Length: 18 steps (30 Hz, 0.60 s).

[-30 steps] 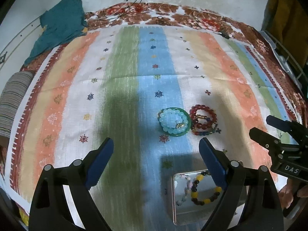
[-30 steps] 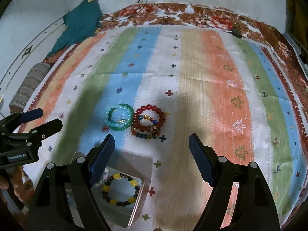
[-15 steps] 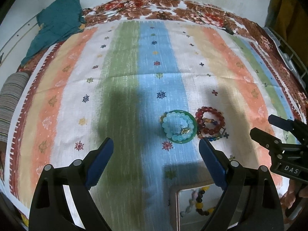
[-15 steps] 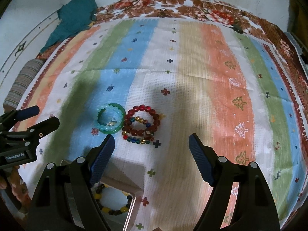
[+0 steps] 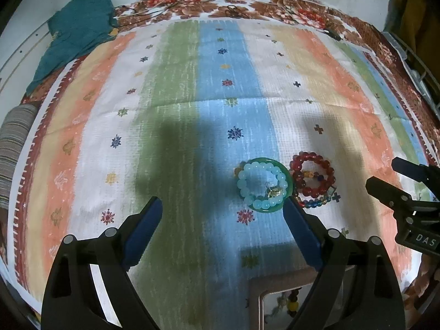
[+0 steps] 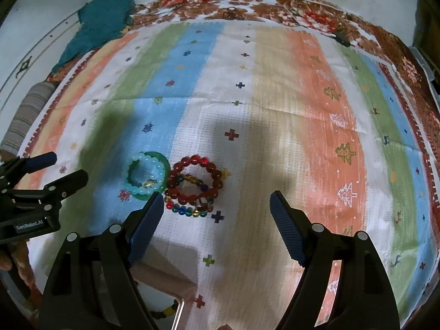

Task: Organize jewelry
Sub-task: 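Move both tools back toward the jade bangle and red bead bracelet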

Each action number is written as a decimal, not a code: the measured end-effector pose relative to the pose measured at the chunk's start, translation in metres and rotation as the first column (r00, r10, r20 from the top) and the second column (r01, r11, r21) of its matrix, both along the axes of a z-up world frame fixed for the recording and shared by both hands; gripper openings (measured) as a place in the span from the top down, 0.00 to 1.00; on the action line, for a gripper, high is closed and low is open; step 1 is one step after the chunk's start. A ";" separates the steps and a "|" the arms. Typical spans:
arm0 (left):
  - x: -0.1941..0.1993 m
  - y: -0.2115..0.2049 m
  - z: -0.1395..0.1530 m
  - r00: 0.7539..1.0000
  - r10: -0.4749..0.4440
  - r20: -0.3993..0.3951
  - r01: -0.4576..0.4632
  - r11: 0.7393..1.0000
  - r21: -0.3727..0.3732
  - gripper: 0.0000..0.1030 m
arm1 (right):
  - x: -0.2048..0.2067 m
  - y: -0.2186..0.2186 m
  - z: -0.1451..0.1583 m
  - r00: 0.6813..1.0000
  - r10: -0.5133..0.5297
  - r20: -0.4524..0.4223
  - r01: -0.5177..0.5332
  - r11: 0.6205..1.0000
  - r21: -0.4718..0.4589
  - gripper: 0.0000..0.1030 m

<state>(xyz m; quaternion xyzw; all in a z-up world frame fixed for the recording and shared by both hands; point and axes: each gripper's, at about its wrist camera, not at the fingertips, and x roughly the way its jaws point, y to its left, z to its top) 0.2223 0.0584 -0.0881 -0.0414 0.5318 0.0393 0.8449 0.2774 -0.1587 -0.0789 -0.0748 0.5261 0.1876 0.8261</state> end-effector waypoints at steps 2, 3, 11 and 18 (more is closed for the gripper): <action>0.002 -0.001 -0.003 1.000 -0.004 -0.007 0.004 1.000 0.001 0.17 | 0.004 0.000 -0.004 1.000 -0.003 -0.009 0.003 1.000 -0.007 0.23; 0.004 -0.001 -0.004 1.000 -0.005 -0.009 0.005 1.000 0.001 0.17 | 0.005 0.000 -0.005 1.000 -0.004 -0.012 0.004 1.000 -0.009 0.23; 0.013 -0.001 -0.010 1.000 -0.009 -0.021 0.009 1.000 0.000 0.17 | 0.014 0.004 -0.011 1.000 -0.005 -0.016 0.004 1.000 -0.020 0.23; 0.020 0.001 -0.019 0.999 -0.008 -0.041 0.008 1.000 0.000 0.20 | 0.022 0.007 -0.018 0.999 -0.009 -0.034 0.008 1.000 -0.026 0.23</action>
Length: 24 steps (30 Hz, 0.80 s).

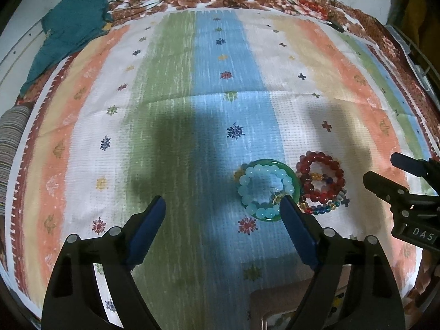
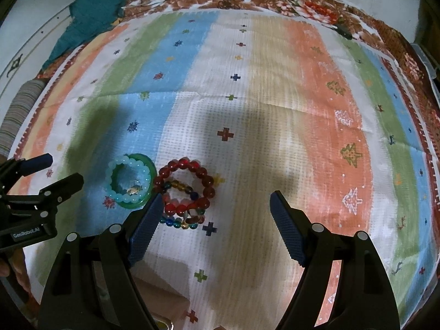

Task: Organize jewelry
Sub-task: 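Move both tools back toward the jade bangle and red bead bracelet, then grasp the red bead bracelet with the right tool while the left grasps the light blue bead bracelet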

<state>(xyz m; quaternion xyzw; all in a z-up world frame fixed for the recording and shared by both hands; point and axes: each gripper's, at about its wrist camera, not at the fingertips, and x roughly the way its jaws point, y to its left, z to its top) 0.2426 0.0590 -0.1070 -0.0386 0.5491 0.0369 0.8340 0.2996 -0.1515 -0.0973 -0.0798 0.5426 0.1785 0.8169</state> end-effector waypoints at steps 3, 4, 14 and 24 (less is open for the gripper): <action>0.003 -0.001 -0.003 1.000 -0.005 -0.006 0.005 1.000 -0.001 0.21 | 0.003 0.000 -0.002 1.000 -0.005 -0.008 0.005 1.000 0.004 0.23; 0.004 -0.002 -0.003 1.000 -0.007 -0.007 0.007 1.000 -0.001 0.22 | 0.004 0.000 -0.002 1.000 -0.006 -0.009 0.006 1.000 0.004 0.23; 0.014 0.003 -0.008 1.000 0.002 -0.019 -0.002 1.000 -0.031 0.27 | 0.013 0.004 -0.014 0.999 -0.001 -0.042 0.001 1.000 0.000 0.23; 0.024 0.001 -0.023 0.998 -0.014 -0.057 0.010 0.998 -0.055 0.36 | 0.019 0.009 -0.023 0.998 0.014 -0.062 -0.015 1.000 -0.002 0.26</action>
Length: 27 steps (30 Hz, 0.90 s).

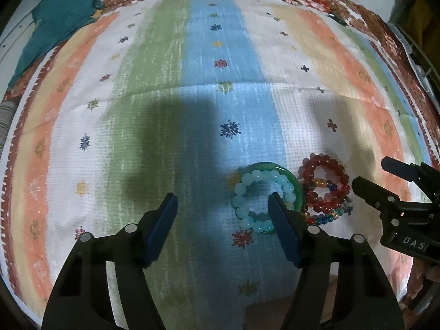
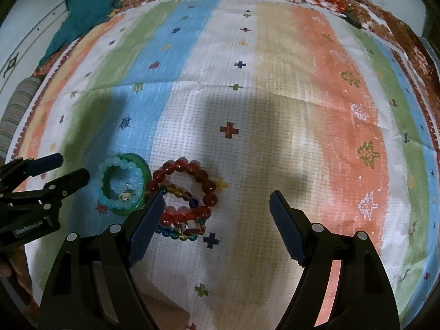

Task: Organize jewelry
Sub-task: 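Grasp the red bead bracelet with the right tool while the left grasps the light blue bead bracelet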

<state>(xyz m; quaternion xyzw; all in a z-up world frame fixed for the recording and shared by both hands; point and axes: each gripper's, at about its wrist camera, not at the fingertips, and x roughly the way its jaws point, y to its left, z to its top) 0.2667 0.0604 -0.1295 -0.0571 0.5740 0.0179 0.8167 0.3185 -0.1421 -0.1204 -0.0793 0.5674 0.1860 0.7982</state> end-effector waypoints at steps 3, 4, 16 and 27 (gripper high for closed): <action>0.004 -0.001 -0.006 1.000 -0.007 -0.015 0.007 1.000 -0.002 0.40 | 0.002 0.001 -0.004 1.000 0.002 -0.008 -0.002 1.000 -0.006 0.33; 0.005 -0.001 -0.009 1.000 -0.009 -0.020 0.009 1.000 -0.003 0.42 | 0.003 0.002 -0.006 1.000 0.003 -0.012 -0.003 1.000 -0.009 0.36; 0.010 -0.008 -0.029 0.996 -0.042 -0.072 0.043 0.999 0.012 0.64 | 0.013 0.008 -0.027 0.998 0.013 -0.061 -0.015 1.000 -0.023 0.61; 0.012 -0.014 -0.034 0.995 -0.067 -0.080 0.068 0.998 0.013 0.87 | 0.012 0.012 -0.035 0.997 0.039 -0.064 -0.040 0.999 -0.019 0.86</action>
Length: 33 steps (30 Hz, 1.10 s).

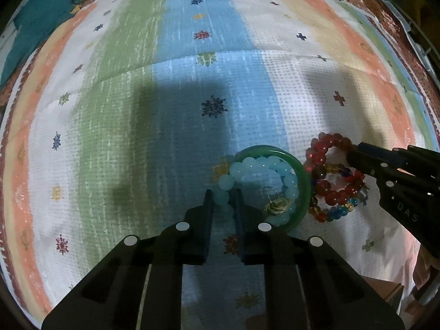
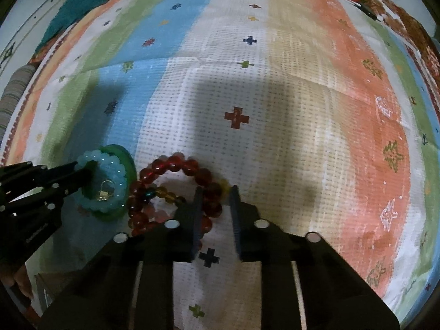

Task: Organize jewelry
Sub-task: 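Grasp the red bead bracelet with the right tool while the left grasps the light blue bead bracelet, then lift both held bracelets and carry them toward the silver tin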

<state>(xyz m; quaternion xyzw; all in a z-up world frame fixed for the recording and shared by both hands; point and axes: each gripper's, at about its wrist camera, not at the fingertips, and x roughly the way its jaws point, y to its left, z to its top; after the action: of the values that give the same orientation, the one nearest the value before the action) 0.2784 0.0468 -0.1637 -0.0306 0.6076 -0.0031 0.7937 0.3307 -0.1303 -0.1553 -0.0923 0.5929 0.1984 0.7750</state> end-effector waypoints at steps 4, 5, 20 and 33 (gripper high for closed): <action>-0.002 0.000 0.006 1.000 0.005 0.015 -0.005 1.000 0.001 0.88 | -0.002 0.000 0.006 1.000 0.003 0.017 -0.003 1.000 0.006 0.86; -0.002 0.000 0.008 1.000 0.007 0.019 -0.007 1.000 -0.005 0.88 | -0.003 -0.001 0.008 1.000 0.003 0.023 -0.003 1.000 0.009 0.86; -0.009 0.005 0.051 0.994 0.031 0.101 -0.023 0.996 -0.082 0.89 | -0.021 -0.001 0.052 0.993 0.025 0.117 -0.031 0.998 0.049 0.86; -0.029 0.000 0.080 0.987 0.028 0.159 -0.013 0.996 -0.091 0.89 | -0.043 -0.005 0.073 0.987 0.031 0.156 -0.042 0.997 0.070 0.86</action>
<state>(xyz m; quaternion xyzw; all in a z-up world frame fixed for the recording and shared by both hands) 0.2496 0.0470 -0.0839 -0.0721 0.5407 -0.0247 0.8378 0.2878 -0.1348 -0.0827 -0.0902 0.5213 0.2263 0.8178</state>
